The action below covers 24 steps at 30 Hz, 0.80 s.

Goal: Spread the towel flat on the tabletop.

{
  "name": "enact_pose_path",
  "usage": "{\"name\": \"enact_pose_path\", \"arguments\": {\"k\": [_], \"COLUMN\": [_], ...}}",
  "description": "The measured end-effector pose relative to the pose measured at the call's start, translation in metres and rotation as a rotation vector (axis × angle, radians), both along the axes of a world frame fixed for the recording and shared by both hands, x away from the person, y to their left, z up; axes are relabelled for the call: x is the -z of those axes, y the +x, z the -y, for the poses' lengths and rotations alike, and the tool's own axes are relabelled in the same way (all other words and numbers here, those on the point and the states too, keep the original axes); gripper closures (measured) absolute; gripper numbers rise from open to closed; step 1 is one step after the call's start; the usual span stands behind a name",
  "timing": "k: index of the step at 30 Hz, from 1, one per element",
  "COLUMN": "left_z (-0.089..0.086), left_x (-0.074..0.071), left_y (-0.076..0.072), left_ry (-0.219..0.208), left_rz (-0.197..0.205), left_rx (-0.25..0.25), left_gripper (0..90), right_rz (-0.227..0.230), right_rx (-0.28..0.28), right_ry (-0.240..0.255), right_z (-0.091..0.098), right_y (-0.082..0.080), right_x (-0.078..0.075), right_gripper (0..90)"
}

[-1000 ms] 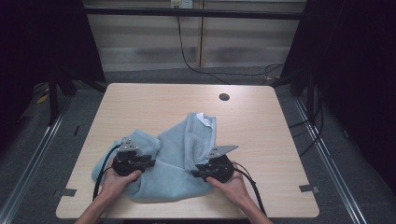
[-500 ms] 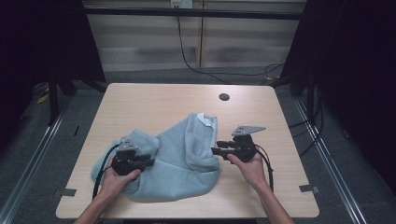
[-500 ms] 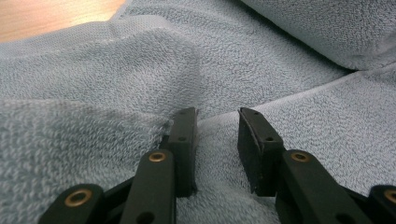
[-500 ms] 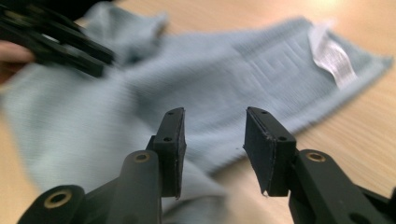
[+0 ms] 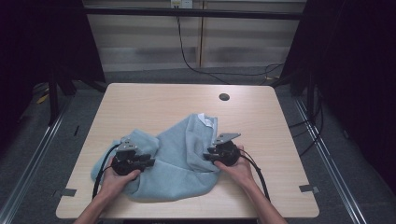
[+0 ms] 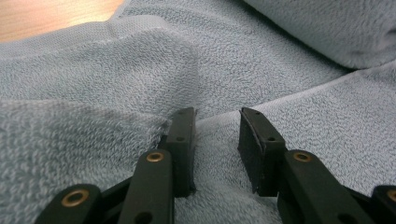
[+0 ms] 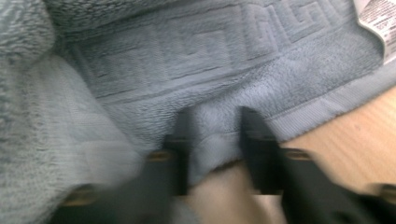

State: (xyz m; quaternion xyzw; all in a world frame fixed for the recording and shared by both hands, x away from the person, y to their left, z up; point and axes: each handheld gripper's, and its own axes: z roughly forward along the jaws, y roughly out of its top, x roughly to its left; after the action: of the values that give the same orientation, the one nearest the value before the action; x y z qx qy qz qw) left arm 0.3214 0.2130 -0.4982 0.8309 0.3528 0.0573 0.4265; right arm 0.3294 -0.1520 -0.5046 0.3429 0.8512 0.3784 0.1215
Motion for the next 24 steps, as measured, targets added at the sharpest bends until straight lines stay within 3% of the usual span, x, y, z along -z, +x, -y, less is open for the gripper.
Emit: {"name": "enact_pose_path", "arguments": {"k": [1,3,9,10,11,15,18,19,21,24], "left_z": [0.0,-0.002,-0.008,-0.009,-0.01,-0.009,-0.007,-0.005,-0.005,-0.006], "left_x": [0.0,0.0,0.0,0.0,0.0,-0.001,-0.001,-0.002,-0.004,-0.005], "left_y": [-0.001,-0.001,-0.001,-0.002,-0.004,-0.007,-0.011,-0.016,-0.022,-0.03], "left_ry": [0.002,0.005,0.003,0.007,0.003,0.01,0.008,0.008,0.009,-0.003], "left_rz": [0.002,0.005,0.0,0.005,0.003,0.0,-0.004,-0.009,-0.02,-0.038], "left_rx": [0.002,0.005,0.006,0.006,0.009,0.013,0.019,0.025,0.04,0.06], "left_gripper": [66.2,66.1,66.1,66.1,65.5,64.3,61.9,61.5,60.3,59.1], "right_rz": [-0.005,-0.02,0.004,0.004,0.021,0.04,0.071,0.098,0.083,0.071], "right_rx": [0.01,0.045,0.2,0.2,0.259,0.339,0.36,0.39,0.382,0.375], "right_ry": [-0.007,-0.017,0.024,0.024,0.014,0.016,0.013,0.008,0.034,0.026], "right_z": [0.002,0.009,0.066,0.066,0.089,0.114,0.118,0.115,0.112,0.106], "right_y": [0.0,0.003,0.017,0.017,0.024,0.037,0.04,0.041,0.04,0.034], "right_x": [-0.001,-0.003,-0.023,-0.023,-0.032,-0.043,-0.045,-0.045,-0.043,-0.043], "right_gripper": [82.0,85.6,86.7,86.7,86.7,85.9,82.4,70.3,62.5,57.3]}}
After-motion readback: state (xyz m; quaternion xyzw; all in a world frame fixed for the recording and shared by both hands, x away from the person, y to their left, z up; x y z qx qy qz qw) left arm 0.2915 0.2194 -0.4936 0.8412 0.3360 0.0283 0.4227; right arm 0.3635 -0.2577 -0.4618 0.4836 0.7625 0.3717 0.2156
